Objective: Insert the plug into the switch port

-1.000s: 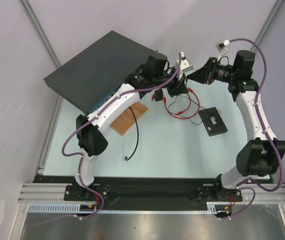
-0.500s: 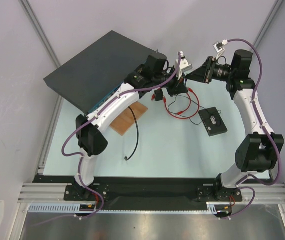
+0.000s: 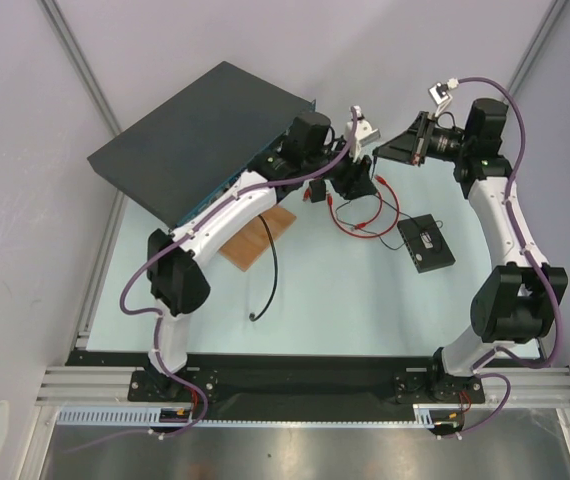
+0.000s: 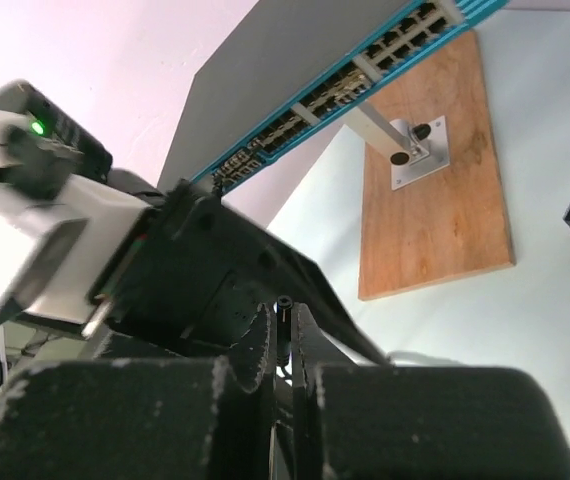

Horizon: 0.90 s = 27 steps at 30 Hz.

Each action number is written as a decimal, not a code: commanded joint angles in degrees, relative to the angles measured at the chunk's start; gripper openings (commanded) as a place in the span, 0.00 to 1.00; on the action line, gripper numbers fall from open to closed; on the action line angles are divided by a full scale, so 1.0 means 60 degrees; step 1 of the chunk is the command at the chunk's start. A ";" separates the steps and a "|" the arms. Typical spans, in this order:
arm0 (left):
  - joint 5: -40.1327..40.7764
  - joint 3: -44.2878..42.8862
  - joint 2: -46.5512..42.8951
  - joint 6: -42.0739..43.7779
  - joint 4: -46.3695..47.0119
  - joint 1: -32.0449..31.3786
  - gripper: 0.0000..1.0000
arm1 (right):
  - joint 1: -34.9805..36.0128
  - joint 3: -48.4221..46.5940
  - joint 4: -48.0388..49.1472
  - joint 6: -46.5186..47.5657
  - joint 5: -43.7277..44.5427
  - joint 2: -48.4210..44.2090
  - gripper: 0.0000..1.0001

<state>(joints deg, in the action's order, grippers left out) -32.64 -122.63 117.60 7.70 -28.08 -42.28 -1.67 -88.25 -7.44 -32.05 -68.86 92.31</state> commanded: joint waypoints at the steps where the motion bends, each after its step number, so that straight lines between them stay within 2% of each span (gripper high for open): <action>1: 0.1246 0.1492 -0.1389 -0.1224 0.2587 0.0264 0.59 | -0.0380 0.0233 0.0577 -0.0778 0.0050 -0.0209 0.00; 2: 0.1382 0.2730 -0.1711 -0.1487 0.3281 0.0323 0.61 | -0.0453 0.0627 0.0857 -0.1143 0.0080 -0.0282 0.00; 3: 0.1484 0.3294 -0.2382 -0.1562 0.3969 0.0352 0.62 | -0.0483 0.0921 0.1150 -0.1495 0.0196 -0.0442 0.00; 4: 0.1630 0.3778 -0.2591 -0.1591 0.5194 0.0353 0.62 | -0.0483 0.1185 0.2211 -0.2282 0.0270 -0.0517 0.00; 6: 0.1574 0.4368 -0.2827 -0.1635 0.5761 0.0353 0.60 | -0.0483 0.1888 0.3372 -0.2873 0.0561 -0.0736 0.00; 10: 0.1135 0.4047 -0.2507 -0.2073 0.5952 0.0338 0.56 | -0.0468 0.2826 0.5087 -0.4673 0.1090 -0.1000 0.00; 14: 0.1046 0.3609 -0.2140 -0.2324 0.6042 0.0280 0.56 | -0.0454 0.3208 0.5751 -0.5378 0.1413 -0.1132 0.00; 27: 0.0783 0.2889 -0.1539 -0.2676 0.5837 0.0162 0.54 | -0.0424 0.3385 0.5781 -0.5176 0.1677 -0.1250 0.00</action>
<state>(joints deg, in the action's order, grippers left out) -26.13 -102.24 107.85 -7.31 5.15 -40.75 -4.56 -68.12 24.75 -63.37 -59.57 86.67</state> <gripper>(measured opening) 0.547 0.034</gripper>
